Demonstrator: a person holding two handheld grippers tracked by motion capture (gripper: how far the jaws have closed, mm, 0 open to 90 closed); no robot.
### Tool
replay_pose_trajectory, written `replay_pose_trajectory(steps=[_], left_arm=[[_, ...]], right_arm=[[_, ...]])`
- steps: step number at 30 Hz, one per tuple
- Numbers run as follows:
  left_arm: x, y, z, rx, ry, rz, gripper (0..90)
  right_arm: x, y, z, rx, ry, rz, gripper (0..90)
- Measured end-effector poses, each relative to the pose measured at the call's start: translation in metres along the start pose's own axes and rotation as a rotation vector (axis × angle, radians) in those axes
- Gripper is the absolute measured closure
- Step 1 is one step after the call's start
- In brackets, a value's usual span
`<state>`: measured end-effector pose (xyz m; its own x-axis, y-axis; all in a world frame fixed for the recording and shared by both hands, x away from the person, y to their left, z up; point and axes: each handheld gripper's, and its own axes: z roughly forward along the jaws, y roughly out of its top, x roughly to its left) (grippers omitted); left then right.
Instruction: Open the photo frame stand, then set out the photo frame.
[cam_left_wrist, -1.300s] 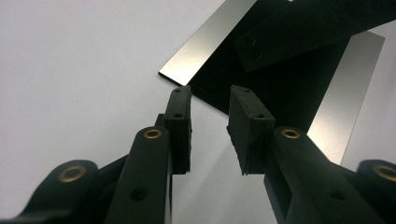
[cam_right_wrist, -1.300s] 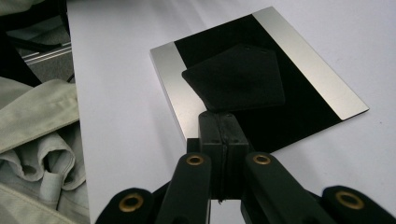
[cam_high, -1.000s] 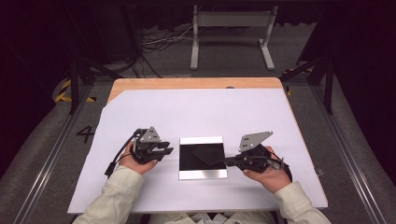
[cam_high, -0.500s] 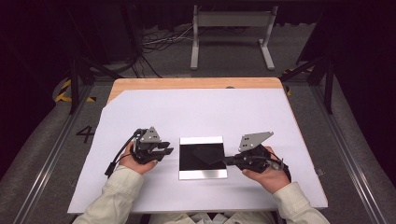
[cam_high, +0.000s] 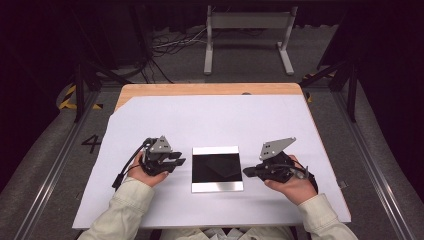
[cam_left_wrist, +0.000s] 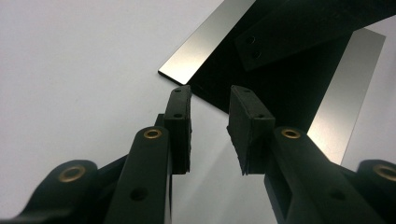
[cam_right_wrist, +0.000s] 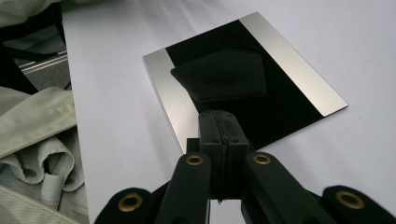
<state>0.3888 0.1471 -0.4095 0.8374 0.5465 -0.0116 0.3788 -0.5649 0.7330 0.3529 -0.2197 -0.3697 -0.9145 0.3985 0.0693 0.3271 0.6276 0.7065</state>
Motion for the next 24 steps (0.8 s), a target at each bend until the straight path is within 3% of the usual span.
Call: replay_pose_trajectory(steps=[13, 24], left_arm=[[-0.001, -0.001, 0.000, 0.001, 0.001, 0.000, 70.1], [-0.001, -0.001, 0.001, 0.005, 0.003, 0.000, 70.0]], right_arm=[[-0.003, 0.002, -0.013, -0.040, -0.039, 0.041, 85.3], [-0.008, 0.003, -0.016, -0.107, -0.061, 0.153, 71.5]])
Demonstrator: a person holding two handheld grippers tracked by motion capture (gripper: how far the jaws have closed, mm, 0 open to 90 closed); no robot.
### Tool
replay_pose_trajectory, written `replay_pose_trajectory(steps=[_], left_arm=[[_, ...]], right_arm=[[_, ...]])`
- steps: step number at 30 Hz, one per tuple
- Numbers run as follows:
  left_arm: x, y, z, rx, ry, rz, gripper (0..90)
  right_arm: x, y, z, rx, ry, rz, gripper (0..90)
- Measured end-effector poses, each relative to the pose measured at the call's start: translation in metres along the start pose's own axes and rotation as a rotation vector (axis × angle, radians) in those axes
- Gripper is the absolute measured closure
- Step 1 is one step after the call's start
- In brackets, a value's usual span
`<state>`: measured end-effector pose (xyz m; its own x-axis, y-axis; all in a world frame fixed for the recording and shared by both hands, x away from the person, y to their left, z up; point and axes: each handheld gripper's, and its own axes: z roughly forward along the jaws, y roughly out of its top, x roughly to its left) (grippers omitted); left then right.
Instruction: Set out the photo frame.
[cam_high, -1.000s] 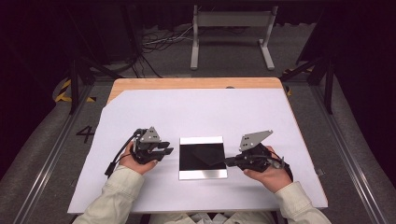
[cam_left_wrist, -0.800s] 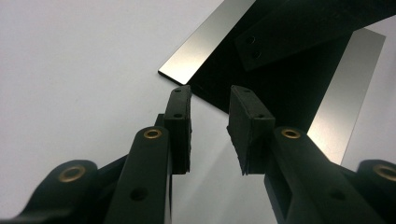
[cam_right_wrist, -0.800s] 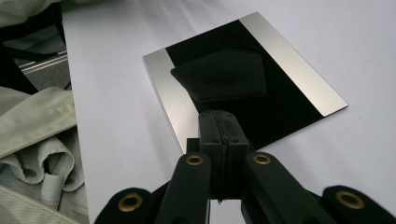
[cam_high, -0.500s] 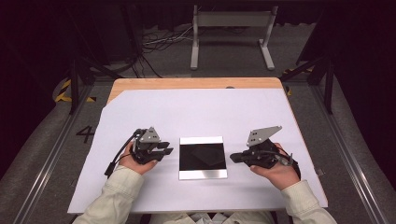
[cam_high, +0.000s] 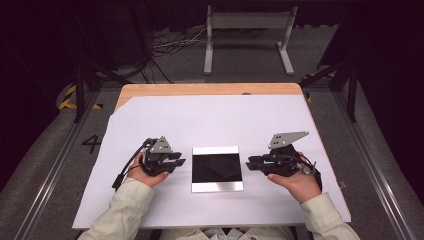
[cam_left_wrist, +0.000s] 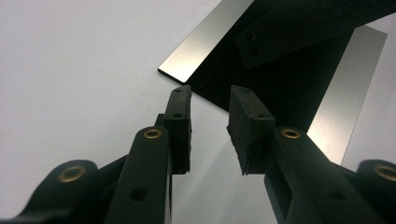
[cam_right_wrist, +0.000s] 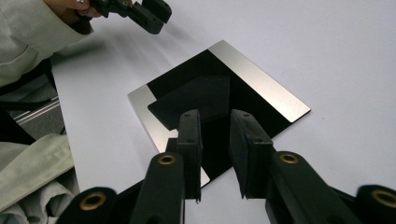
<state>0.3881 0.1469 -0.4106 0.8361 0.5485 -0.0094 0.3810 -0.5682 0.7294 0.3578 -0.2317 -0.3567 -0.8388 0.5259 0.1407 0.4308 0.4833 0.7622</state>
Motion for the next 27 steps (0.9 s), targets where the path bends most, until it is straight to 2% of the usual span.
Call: replay_pose_trajectory(steps=[7, 13, 17, 18, 19, 27], left_arm=[[-0.001, 0.000, 0.000, 0.002, 0.003, 0.001, 70.0], [-0.001, -0.001, 0.000, 0.006, 0.005, -0.002, 70.0], [-0.001, -0.002, 0.001, 0.011, 0.006, -0.004, 70.0], [-0.001, -0.001, 0.002, 0.012, 0.008, -0.001, 70.0], [-0.002, -0.001, 0.002, 0.013, 0.009, -0.001, 69.9], [-0.002, -0.002, 0.001, 0.017, 0.011, 0.000, 69.8]], right_arm=[[-0.003, 0.006, 0.001, 0.001, 0.000, 0.045, 66.0], [-0.008, 0.013, 0.005, 0.026, 0.000, 0.109, 60.9], [-0.010, 0.017, 0.009, 0.042, 0.008, 0.124, 58.0], [-0.011, 0.019, 0.011, 0.044, 0.018, 0.130, 56.8], [-0.014, 0.021, 0.015, 0.049, 0.054, 0.164, 54.5], [-0.017, 0.029, 0.024, 0.081, 0.060, 0.196, 53.2]])
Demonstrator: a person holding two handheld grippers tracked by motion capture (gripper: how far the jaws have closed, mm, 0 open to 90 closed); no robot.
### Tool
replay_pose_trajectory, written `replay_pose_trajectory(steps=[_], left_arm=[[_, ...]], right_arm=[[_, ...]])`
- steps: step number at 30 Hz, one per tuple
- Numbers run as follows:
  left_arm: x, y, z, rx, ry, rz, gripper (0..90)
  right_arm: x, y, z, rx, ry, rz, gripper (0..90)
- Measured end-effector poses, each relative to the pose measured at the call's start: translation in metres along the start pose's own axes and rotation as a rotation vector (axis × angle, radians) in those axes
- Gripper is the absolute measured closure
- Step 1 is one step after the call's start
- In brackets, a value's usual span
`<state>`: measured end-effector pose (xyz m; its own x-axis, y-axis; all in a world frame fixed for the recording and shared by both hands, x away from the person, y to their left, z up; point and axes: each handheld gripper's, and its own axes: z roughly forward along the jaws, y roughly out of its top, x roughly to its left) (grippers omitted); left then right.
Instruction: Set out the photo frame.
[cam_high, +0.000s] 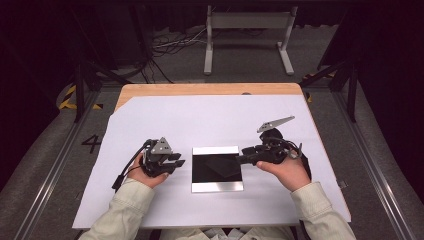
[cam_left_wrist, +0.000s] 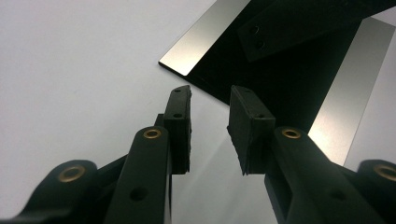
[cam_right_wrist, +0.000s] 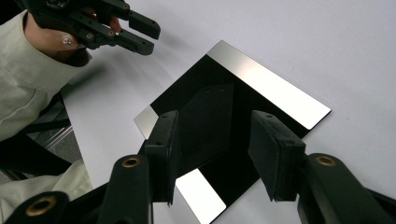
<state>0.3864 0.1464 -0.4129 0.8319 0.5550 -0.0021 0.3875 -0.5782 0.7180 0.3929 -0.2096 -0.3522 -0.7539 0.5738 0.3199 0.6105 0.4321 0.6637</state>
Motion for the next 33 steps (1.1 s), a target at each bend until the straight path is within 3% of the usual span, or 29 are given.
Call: replay_pose_trajectory(steps=[10, 17, 33], left_arm=[[-0.001, 0.000, 0.000, 0.000, 0.005, 0.002, 69.6], [-0.001, 0.000, 0.000, 0.001, 0.006, 0.001, 69.3], [-0.001, -0.001, 0.001, 0.005, 0.009, 0.005, 68.9]], right_arm=[[-0.005, 0.004, 0.007, 0.033, -0.016, 0.089, 50.2], [-0.007, 0.004, 0.012, 0.052, -0.063, 0.165, 48.0], [-0.009, -0.009, 0.027, 0.073, -0.017, 0.246, 37.0]])
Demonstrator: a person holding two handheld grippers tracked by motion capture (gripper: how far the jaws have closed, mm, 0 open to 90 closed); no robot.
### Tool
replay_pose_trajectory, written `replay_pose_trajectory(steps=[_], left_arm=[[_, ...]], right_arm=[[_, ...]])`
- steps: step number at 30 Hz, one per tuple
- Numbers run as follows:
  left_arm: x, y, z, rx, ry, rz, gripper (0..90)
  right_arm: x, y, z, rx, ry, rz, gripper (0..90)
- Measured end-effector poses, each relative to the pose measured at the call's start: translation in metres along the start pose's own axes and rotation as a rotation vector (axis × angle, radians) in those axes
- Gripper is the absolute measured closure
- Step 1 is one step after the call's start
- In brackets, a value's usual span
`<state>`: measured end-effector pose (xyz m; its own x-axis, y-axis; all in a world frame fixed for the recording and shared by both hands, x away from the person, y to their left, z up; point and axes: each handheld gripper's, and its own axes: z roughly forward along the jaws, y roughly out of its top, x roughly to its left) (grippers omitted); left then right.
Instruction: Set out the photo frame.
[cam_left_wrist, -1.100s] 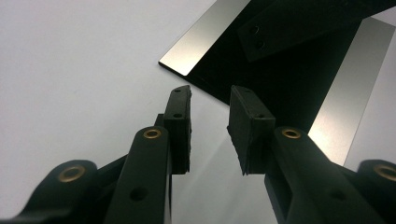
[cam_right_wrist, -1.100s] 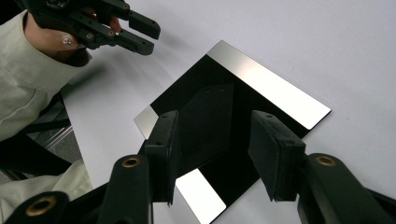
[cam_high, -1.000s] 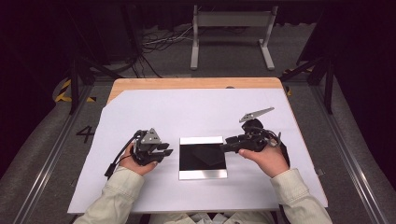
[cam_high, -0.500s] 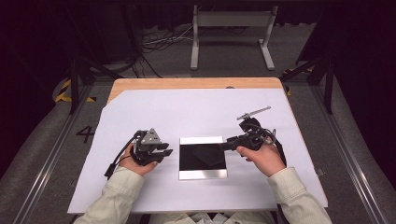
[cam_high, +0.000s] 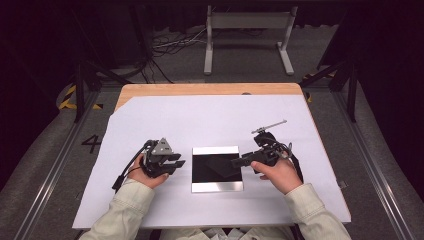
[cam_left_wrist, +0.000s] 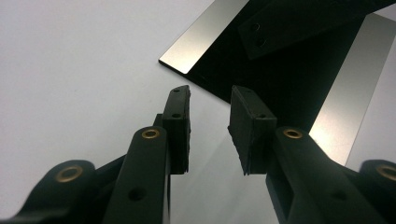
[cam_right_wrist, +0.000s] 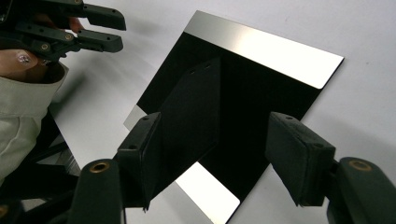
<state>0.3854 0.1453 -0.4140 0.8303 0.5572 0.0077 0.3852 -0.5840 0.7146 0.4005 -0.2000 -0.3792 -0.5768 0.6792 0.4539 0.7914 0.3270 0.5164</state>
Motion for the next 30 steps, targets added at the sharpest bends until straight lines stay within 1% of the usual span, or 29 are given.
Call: replay_pose_trajectory(steps=[6, 9, 16, 20, 26, 28, 30], left_arm=[[0.000, 0.000, 0.000, 0.003, 0.001, 0.001, 68.9], [0.000, 0.000, 0.000, 0.002, 0.001, 0.000, 68.9], [-0.001, 0.000, 0.000, 0.003, 0.004, 0.003, 68.9], [-0.001, 0.000, 0.000, 0.004, 0.004, 0.003, 68.8], [-0.001, 0.000, 0.000, 0.005, 0.006, 0.005, 68.8], [-0.001, 0.000, 0.000, 0.005, 0.007, 0.005, 68.8], [-0.001, 0.000, 0.000, 0.005, 0.007, 0.005, 68.8]], right_arm=[[0.001, -0.002, 0.008, 0.015, 0.024, 0.001, 36.6], [0.003, -0.002, 0.010, 0.019, 0.027, -0.007, 36.7], [0.005, -0.002, 0.017, 0.034, 0.070, 0.031, 36.0], [0.007, -0.001, 0.019, 0.038, 0.084, 0.041, 35.9], [0.010, 0.001, 0.025, 0.057, 0.082, 0.034, 36.4], [0.012, 0.002, 0.027, 0.065, 0.082, 0.034, 36.6], [0.012, 0.002, 0.029, 0.074, 0.091, 0.044, 36.6]])
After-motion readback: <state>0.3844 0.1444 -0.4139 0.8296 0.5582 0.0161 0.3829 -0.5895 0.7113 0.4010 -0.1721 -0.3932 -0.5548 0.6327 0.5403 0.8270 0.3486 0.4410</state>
